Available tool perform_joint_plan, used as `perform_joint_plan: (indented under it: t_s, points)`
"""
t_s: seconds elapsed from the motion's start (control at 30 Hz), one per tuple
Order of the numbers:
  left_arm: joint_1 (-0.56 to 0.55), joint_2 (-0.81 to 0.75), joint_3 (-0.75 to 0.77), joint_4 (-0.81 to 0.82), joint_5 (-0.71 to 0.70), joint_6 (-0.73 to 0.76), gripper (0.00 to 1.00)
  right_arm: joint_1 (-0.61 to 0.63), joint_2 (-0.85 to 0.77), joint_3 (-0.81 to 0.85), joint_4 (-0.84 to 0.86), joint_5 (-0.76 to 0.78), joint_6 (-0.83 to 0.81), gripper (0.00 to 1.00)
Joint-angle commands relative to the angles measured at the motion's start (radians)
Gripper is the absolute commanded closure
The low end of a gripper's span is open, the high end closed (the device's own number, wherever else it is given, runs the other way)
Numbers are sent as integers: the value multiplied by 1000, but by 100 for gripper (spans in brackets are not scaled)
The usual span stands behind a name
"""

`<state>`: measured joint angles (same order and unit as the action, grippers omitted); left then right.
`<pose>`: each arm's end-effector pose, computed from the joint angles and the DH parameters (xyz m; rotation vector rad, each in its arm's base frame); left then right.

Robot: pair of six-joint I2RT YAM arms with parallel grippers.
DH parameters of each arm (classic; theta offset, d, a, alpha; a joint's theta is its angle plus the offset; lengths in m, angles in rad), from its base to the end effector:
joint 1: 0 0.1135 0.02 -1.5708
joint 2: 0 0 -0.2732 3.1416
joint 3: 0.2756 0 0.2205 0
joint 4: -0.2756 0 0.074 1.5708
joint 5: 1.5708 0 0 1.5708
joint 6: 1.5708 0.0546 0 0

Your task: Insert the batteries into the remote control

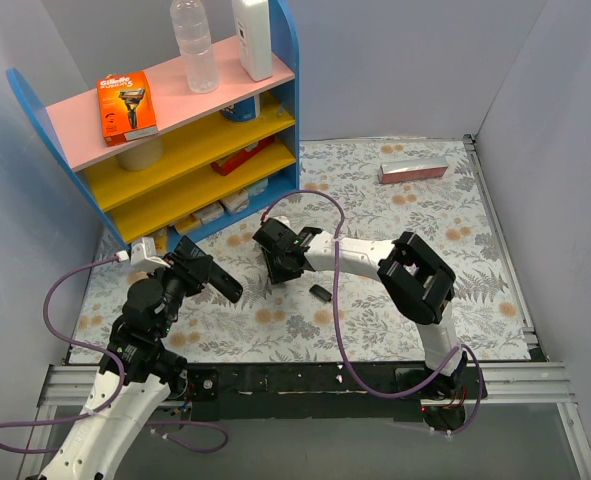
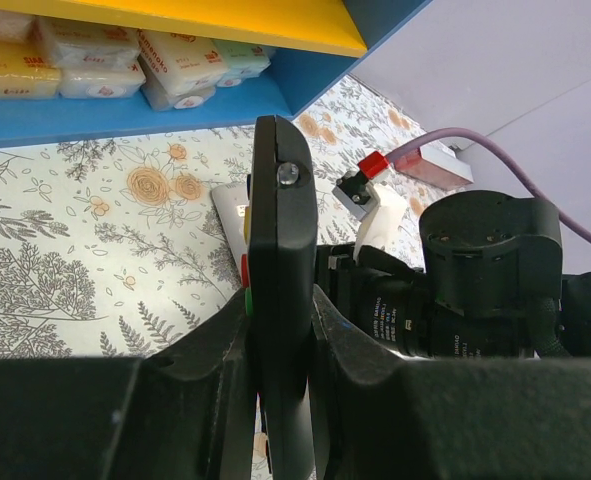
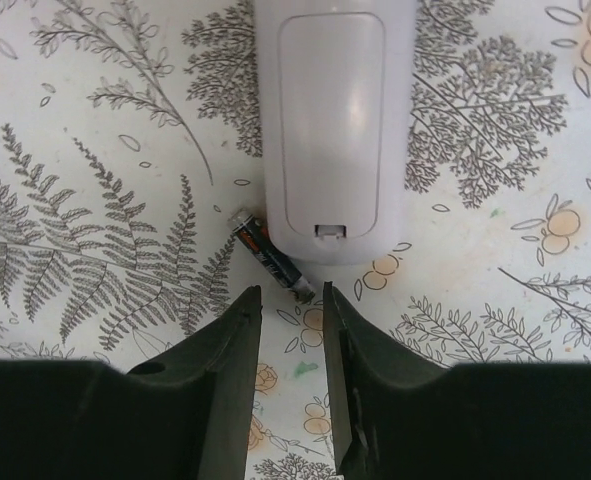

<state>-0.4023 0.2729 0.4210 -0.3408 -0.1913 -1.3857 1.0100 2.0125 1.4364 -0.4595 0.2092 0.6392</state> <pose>0.0806 -0.0230 0.2534 -1.0275 1.6010 -1.1039 0.2289 0.3432 0.1856 -0.4070 2.5773 0.3392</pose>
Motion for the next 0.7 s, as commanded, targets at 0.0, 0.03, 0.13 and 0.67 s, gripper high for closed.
perform_joint_plan:
  t_s: [0.0,0.03,0.13,0.67]
  points:
    - [3,-11,44,0,-13,-10,100,-2,-37,-13,76,-54,-165,63]
    - [3,-9,42,0,-13,-13,100,-1,-37,-17,78,-57,-176,63]
    - [3,-9,38,-7,-11,-30,100,-1,-26,-24,87,-64,-225,63]
    - [5,-23,-62,35,61,-174,100,-1,-86,-134,105,-74,-433,98]
